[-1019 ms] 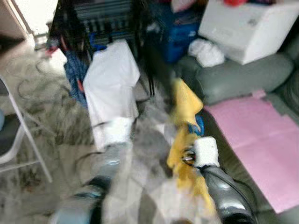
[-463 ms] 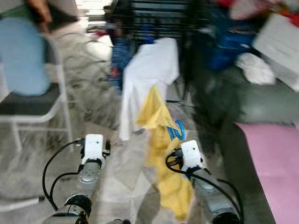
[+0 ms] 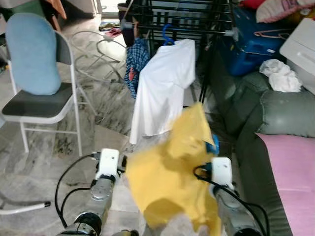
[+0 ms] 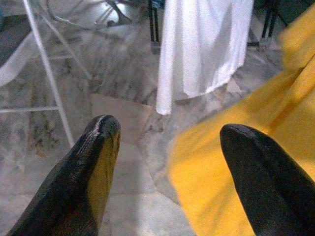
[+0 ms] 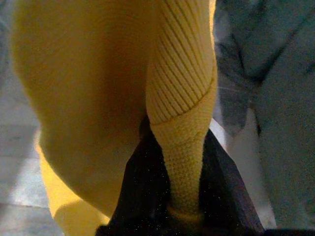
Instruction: Hang hanger
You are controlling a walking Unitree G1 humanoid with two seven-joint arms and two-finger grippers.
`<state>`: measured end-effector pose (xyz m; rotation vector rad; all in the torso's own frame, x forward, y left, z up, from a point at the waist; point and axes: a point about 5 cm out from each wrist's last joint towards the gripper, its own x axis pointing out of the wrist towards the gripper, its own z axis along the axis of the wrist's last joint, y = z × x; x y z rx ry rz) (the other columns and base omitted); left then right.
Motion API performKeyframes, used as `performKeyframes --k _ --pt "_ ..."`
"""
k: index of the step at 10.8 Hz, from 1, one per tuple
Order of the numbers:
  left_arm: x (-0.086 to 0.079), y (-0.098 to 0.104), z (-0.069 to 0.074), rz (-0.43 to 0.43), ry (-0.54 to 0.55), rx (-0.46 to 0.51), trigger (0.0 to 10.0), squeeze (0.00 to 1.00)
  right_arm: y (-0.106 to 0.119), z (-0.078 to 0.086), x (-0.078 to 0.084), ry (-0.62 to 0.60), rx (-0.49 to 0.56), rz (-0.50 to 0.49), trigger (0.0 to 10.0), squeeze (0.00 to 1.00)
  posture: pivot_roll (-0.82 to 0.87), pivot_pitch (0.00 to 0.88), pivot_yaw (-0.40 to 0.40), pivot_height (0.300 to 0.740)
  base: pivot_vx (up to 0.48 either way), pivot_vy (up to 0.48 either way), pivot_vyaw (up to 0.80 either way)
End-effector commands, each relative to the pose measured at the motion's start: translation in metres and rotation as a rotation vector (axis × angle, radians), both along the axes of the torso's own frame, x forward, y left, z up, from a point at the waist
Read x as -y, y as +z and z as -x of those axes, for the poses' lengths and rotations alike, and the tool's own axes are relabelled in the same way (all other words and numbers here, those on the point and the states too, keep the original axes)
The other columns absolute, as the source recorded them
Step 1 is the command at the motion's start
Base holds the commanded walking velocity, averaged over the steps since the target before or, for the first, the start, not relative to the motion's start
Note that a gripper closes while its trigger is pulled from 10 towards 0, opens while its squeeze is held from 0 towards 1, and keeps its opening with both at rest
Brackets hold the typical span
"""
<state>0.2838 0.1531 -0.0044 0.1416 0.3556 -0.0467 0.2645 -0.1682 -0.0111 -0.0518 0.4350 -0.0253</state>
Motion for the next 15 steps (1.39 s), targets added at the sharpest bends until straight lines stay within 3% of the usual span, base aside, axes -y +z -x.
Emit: performKeyframes --k 1,4,7,8,10,15 --pt "-0.002 -0.008 0.006 -0.017 -0.019 -0.063 10.0 0.0 0.01 -0.009 0.003 -0.038 0.06 -0.016 10.0 0.0 -0.16 0.0 0.028 0.74 0.0 0.0 0.0" --pt "-0.012 -0.024 0.019 -0.004 -0.018 -0.206 10.0 0.0 -0.005 0.002 0.002 -0.091 0.0 -0.06 10.0 0.0 -0.19 0.0 0.045 0.74 0.0 0.0 0.0" --pt "-0.014 -0.028 0.021 -0.005 -0.024 -0.251 10.0 0.0 -0.014 0.01 0.004 -0.102 -0.039 -0.061 10.0 0.0 -0.19 0.0 0.042 0.74 0.0 0.0 0.0" --pt "-0.019 -0.036 0.032 -0.004 -0.008 -0.302 10.0 0.0 -0.018 0.014 0.008 -0.138 -0.06 -0.078 10.0 0.0 -0.19 0.0 0.039 0.74 0.0 0.0 0.0" --pt "-0.017 -0.037 0.035 0.043 -0.023 -0.291 10.0 0.0 -0.02 0.018 0.013 -0.136 -0.058 -0.062 10.0 0.0 -0.19 0.0 0.04 0.74 0.0 0.0 0.0" --pt "-0.007 -0.039 0.035 0.096 -0.059 -0.32 10.0 0.0 -0.016 0.016 0.02 -0.162 -0.035 -0.055 10.0 0.0 -0.23 0.028 0.056 0.74 0.313 0.0 0.0"
